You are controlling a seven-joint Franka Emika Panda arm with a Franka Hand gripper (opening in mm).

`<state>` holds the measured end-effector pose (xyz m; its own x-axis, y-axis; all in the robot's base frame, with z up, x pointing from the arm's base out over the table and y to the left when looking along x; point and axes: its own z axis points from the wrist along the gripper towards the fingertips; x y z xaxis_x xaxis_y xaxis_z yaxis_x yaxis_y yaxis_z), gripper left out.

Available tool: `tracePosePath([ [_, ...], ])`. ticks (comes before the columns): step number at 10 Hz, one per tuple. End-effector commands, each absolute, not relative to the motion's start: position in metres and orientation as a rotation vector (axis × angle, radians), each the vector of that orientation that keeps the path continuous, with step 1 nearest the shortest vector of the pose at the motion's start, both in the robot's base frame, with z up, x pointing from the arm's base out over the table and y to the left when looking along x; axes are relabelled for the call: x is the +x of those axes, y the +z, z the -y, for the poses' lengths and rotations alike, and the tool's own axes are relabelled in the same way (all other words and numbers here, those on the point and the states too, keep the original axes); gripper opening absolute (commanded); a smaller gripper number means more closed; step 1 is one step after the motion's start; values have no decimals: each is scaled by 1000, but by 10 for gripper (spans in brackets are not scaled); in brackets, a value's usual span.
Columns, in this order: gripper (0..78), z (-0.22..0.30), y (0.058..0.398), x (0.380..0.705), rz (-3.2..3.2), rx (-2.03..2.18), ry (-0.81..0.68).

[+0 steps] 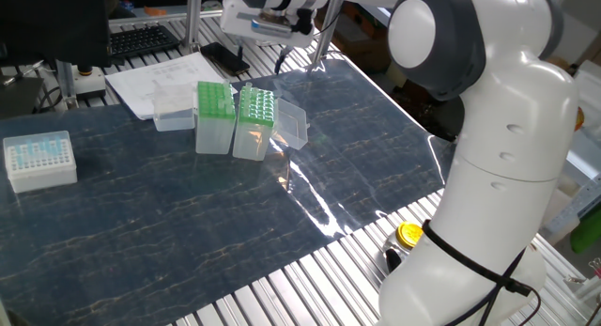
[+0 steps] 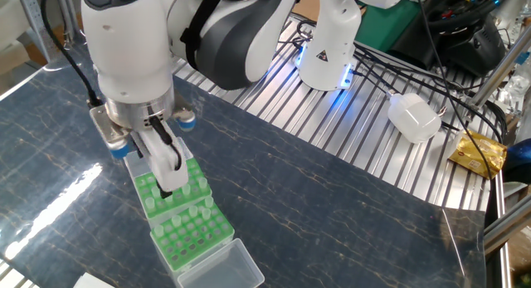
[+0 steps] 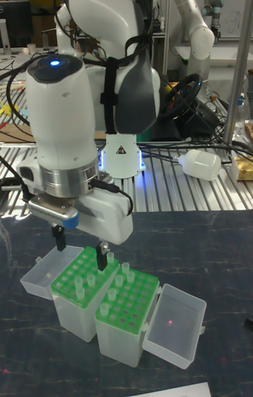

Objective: Transfer all large pipette tips from one holder to another

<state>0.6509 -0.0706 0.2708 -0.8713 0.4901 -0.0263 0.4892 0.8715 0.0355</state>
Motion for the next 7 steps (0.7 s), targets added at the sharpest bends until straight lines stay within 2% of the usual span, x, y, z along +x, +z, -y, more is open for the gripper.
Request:
tracePosePath([
  [1,774,53,271,644,-2942,1065,28],
  [7,774,28,273,634,-2831,1354,24],
])
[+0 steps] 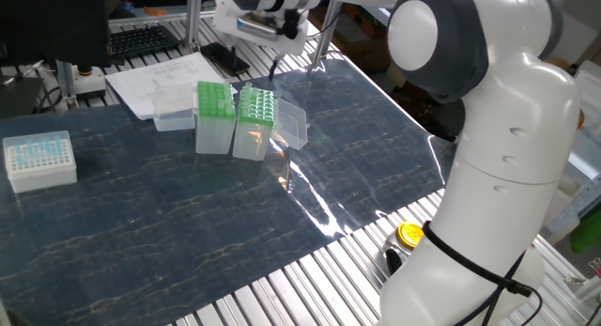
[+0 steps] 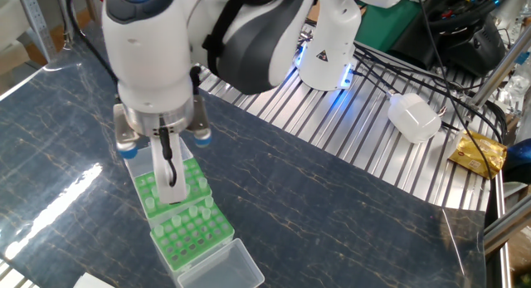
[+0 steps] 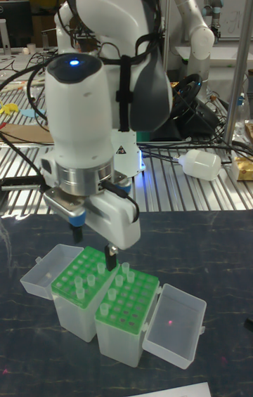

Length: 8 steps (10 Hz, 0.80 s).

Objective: Transfer all large pipette tips from one holder to another

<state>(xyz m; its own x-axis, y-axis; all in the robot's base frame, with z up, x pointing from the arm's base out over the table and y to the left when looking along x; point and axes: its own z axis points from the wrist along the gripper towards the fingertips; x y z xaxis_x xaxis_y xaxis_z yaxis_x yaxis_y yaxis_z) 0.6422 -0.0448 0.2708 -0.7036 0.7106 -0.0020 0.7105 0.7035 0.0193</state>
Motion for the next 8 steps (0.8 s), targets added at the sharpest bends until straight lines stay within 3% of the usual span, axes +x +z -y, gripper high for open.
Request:
tracePosePath([
  [1,774,24,273,632,-2815,1387,23],
  [8,774,-4,281,626,-2715,1621,31],
])
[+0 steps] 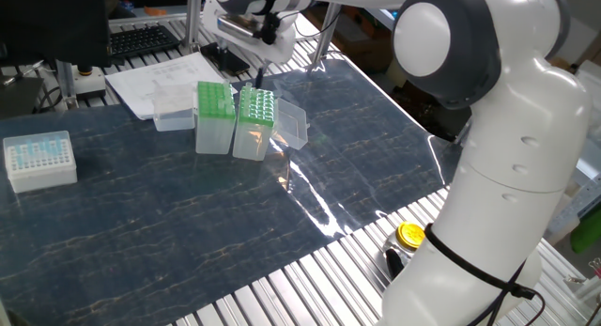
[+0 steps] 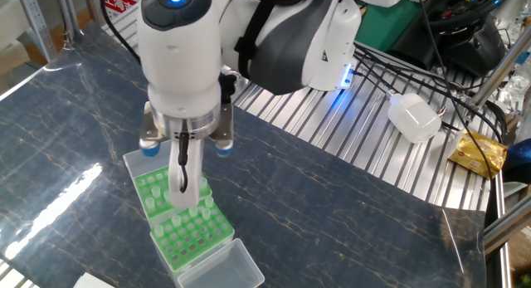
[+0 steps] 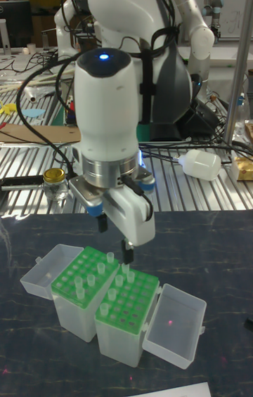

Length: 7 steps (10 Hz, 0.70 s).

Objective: Transfer all large pipette tips from one holder to another

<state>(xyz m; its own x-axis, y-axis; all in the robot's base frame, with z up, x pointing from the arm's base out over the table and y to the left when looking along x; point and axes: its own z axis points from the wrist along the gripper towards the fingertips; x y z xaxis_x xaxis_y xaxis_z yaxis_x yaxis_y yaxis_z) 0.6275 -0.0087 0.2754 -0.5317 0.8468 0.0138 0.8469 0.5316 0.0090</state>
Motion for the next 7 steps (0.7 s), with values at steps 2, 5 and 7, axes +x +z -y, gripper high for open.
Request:
tracePosePath([
  [2,774,-15,282,625,2606,-1714,-29],
  [5,774,-27,273,627,2497,-1877,-48],
  [7,774,-30,264,629,2441,-1972,-61],
])
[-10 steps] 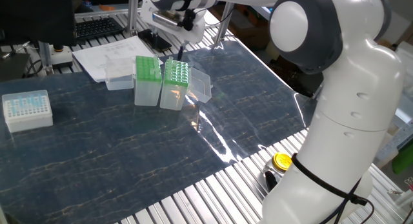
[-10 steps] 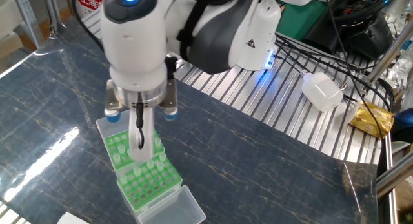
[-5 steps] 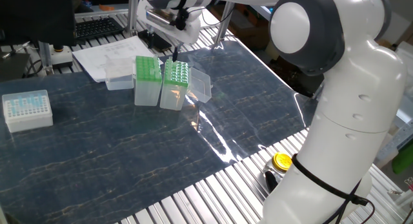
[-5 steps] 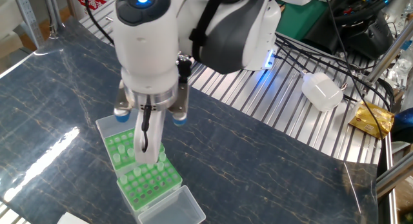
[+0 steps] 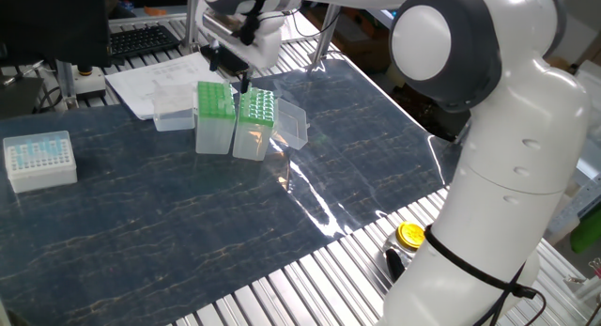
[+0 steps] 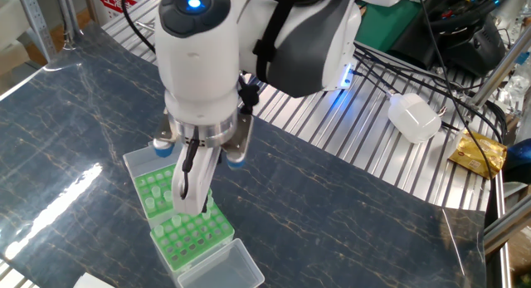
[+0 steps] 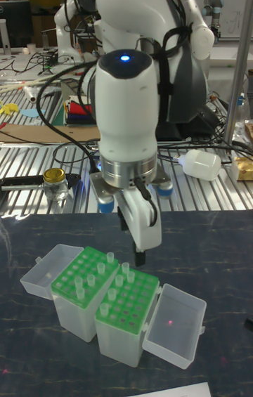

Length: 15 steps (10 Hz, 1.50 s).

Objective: Transfer all large pipette tips from one holder to another

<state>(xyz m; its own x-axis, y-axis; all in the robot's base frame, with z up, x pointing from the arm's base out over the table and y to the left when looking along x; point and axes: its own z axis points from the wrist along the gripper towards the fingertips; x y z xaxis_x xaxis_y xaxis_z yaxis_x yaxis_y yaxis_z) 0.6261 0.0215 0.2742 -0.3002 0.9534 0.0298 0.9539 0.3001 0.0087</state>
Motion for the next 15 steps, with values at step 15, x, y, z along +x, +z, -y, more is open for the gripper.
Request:
tracePosePath([
  [15,774,-34,239,637,2157,-2389,-193],
])
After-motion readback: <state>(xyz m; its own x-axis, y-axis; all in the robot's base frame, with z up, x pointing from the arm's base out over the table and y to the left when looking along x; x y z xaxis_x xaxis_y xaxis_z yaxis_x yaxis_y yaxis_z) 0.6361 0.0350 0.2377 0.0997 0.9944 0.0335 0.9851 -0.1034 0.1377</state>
